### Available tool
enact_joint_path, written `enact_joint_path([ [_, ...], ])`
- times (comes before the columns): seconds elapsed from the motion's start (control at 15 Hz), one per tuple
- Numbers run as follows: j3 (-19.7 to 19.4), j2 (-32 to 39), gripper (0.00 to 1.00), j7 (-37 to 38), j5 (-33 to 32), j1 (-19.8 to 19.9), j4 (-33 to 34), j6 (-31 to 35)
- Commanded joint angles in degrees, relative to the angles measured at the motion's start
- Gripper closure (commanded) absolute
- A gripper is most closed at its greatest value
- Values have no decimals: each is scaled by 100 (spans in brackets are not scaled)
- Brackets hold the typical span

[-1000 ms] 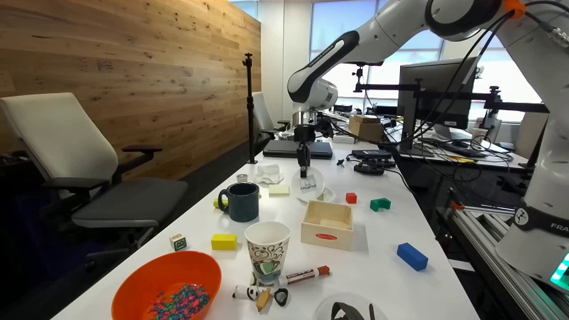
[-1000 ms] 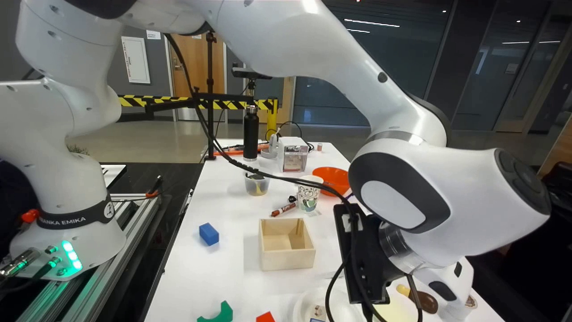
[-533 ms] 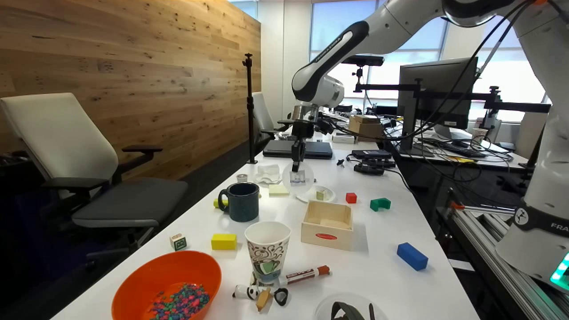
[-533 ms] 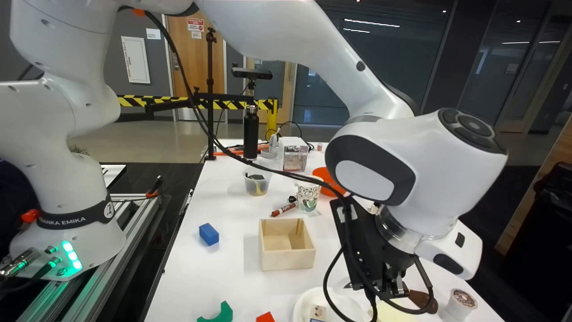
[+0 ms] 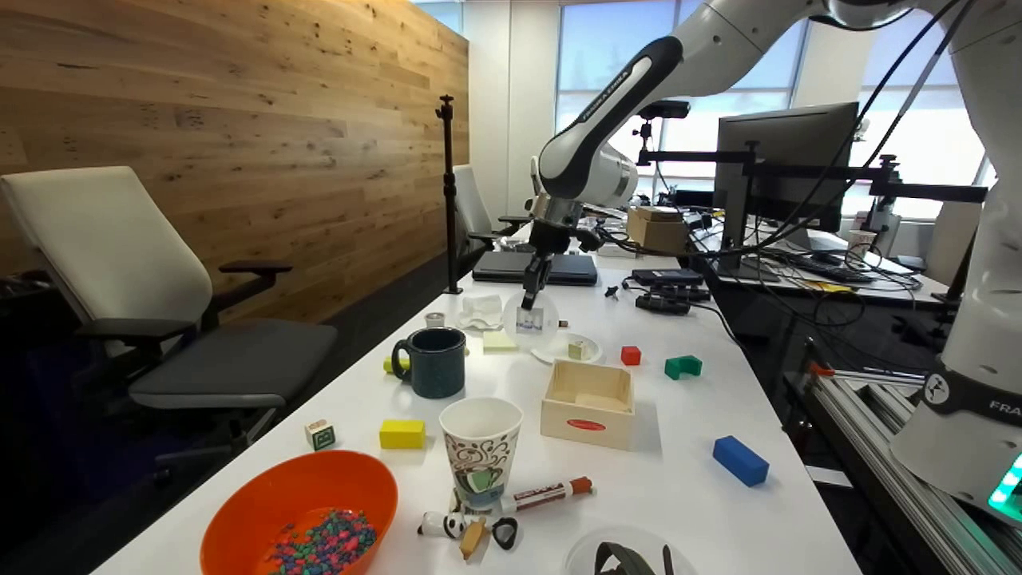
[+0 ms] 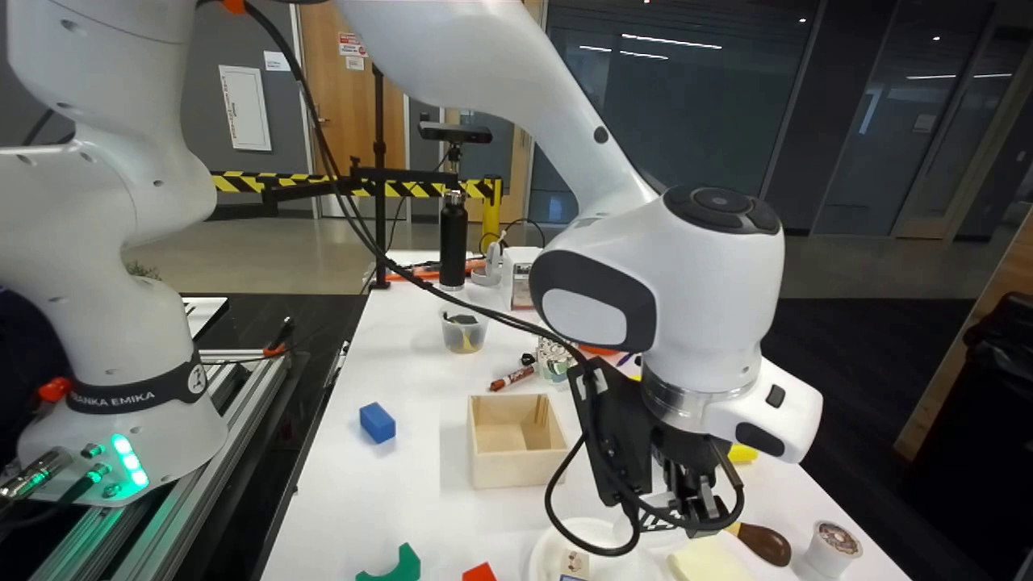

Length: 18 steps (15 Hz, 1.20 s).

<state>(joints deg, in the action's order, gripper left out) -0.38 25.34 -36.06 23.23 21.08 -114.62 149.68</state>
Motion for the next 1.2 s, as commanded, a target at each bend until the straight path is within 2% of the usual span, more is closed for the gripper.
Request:
enact_joint_path([
  [0.0, 148, -457, 98, 24, -73, -61, -638, 823],
  [0.27, 261, -724, 98, 147, -418, -224, -1098, 2094],
  [0.4, -52, -787, 98, 183, -549, -598, -1258, 2602],
  [0.6, -746, -802, 98, 311, -877, -1287, -1480, 3277],
  [0.67, -812, -853, 98, 812, -1541, -1309, -1677, 3589],
  [0.73, -1360, -792, 98, 426, -1116, -1905, -1691, 3808],
  [0.93, -2218, -613, 98, 270, -912, -2789, -1805, 4390],
  [1.13, -2810, -419, 98, 136, -692, -3501, -1888, 4877],
])
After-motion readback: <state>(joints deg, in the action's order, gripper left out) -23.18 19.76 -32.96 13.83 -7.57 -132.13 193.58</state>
